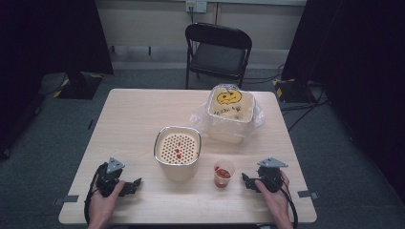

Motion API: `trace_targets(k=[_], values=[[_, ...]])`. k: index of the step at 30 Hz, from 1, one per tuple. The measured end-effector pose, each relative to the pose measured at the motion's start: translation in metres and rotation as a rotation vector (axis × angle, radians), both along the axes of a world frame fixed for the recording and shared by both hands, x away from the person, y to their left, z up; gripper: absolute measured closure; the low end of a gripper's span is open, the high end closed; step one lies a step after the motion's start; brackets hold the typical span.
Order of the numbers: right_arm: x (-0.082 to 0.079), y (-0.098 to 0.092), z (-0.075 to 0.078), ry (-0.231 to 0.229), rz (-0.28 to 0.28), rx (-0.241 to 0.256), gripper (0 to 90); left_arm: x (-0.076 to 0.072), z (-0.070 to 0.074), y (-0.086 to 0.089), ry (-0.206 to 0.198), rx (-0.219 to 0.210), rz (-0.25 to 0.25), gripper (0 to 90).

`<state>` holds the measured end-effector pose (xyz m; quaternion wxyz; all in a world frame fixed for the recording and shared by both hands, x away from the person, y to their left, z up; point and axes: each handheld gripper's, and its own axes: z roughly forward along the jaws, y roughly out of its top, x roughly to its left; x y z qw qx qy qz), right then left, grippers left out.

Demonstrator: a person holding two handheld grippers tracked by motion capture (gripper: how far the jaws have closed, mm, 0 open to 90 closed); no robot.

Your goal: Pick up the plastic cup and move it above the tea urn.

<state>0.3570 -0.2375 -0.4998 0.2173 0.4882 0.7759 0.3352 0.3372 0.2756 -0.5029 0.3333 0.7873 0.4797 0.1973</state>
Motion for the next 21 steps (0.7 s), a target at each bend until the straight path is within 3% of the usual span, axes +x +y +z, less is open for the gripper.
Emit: trace_targets(k=[10, 14, 17, 21], values=[[-0.004, 0.007, 0.001, 0.002, -0.020, 0.005, 14.2, 0.000, 0.000, 0.000, 0.000, 0.000, 0.001, 0.0], [-0.011, 0.008, 0.010, 0.007, 0.031, 0.073, 17.5, 0.000, 0.000, 0.000, 0.001, 0.005, -0.002, 0.0], [-0.013, 0.009, 0.013, -0.003, 0.045, 0.058, 18.1, 0.000, 0.000, 0.000, 0.001, 0.005, -0.002, 0.0], [-0.019, 0.014, 0.014, 0.023, 0.093, 0.069, 17.9, 0.000, 0.000, 0.000, 0.001, 0.006, -0.002, 0.0]])
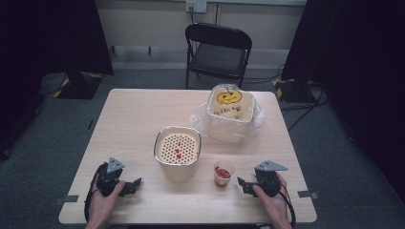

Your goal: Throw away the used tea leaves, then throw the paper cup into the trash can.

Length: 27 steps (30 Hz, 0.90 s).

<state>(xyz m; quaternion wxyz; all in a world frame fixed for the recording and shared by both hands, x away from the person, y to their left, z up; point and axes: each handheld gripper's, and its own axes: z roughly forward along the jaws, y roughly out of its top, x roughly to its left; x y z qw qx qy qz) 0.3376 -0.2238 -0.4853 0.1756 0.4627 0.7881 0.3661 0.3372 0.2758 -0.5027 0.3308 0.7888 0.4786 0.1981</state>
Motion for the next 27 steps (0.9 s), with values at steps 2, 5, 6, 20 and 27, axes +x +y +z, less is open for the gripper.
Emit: trace_targets(k=[2, 5, 6, 20, 27], values=[[-0.002, 0.003, 0.000, 0.015, 0.024, -0.001, 17.6, 0.000, 0.000, 0.000, 0.000, 0.000, 0.000, 0.0], [-0.005, 0.007, 0.001, 0.014, 0.060, 0.006, 17.6, 0.000, 0.000, 0.000, 0.000, 0.000, 0.000, 0.0], [-0.008, 0.012, 0.002, 0.006, 0.083, 0.003, 17.6, 0.000, 0.000, 0.000, 0.000, 0.000, 0.000, 0.0], [-0.001, 0.046, 0.003, 0.000, 0.173, 0.044, 13.9, 0.000, 0.000, 0.000, 0.000, 0.000, 0.000, 0.0], [0.004, 0.060, 0.010, -0.044, 0.193, 0.085, 16.3, 0.000, 0.000, 0.000, 0.000, -0.001, 0.000, 0.0]])
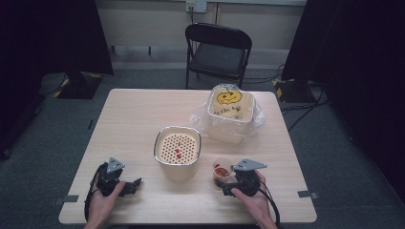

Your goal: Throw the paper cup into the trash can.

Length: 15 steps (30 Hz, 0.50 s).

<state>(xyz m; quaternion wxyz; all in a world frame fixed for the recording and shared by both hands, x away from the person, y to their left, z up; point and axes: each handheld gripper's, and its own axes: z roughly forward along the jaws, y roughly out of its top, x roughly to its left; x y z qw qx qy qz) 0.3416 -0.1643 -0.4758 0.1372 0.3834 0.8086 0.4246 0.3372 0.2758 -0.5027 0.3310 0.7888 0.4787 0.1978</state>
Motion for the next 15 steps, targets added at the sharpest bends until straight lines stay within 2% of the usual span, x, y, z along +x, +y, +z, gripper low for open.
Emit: trace_targets(k=[3, 5, 9, 13, 15], values=[[0.004, 0.006, 0.002, -0.016, 0.005, 0.005, 17.4, 0.000, 0.000, 0.000, 0.000, 0.000, 0.000, 0.0], [0.011, 0.012, 0.001, -0.018, 0.042, 0.020, 26.9, 0.000, 0.000, 0.000, 0.000, 0.000, 0.000, 0.0], [0.017, 0.014, -0.002, 0.000, 0.037, 0.041, 32.4, 0.000, 0.000, 0.000, 0.000, -0.001, 0.000, 0.0], [0.017, 0.015, -0.002, -0.025, 0.038, 0.014, 35.6, 0.000, 0.000, 0.000, -0.001, 0.000, 0.000, 0.0], [0.018, 0.014, -0.001, -0.020, 0.038, 0.017, 37.0, 0.000, 0.000, 0.000, 0.000, 0.000, 0.000, 0.0]])
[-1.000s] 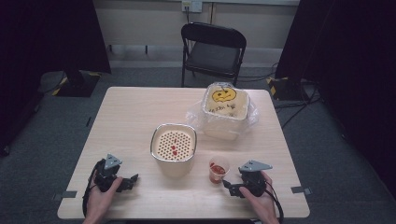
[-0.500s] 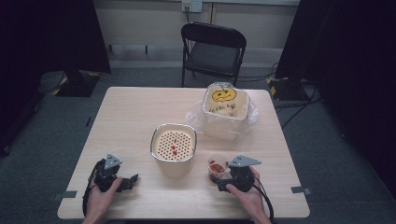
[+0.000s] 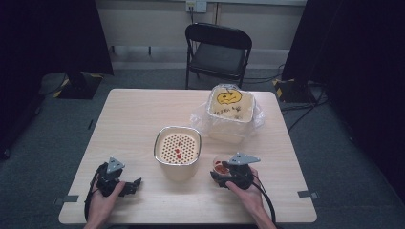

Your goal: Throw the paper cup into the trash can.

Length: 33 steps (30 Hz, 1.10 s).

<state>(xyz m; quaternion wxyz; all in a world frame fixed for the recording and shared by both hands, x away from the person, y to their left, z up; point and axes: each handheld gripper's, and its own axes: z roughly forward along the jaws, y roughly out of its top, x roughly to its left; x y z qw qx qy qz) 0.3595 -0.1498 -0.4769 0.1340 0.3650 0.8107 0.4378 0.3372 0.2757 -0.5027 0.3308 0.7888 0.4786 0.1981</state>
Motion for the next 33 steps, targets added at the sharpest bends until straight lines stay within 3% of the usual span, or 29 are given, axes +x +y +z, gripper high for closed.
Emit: trace_targets(k=[5, 18, 26, 33], values=[[0.000, 0.000, 0.006, -0.017, -0.004, -0.033, 39.0, 0.000, 0.000, 0.000, 0.000, 0.000, 0.000, 0.0], [0.002, -0.004, 0.024, -0.041, -0.025, -0.030, 39.7, 0.000, 0.000, 0.000, -0.001, -0.005, 0.003, 0.0], [0.002, -0.006, 0.038, -0.043, -0.052, -0.055, 40.6, 0.000, 0.000, 0.000, 0.000, 0.000, 0.000, 0.0], [0.003, -0.006, 0.056, -0.080, -0.060, -0.055, 40.7, 0.000, 0.000, 0.000, 0.000, -0.001, 0.000, 0.0]])
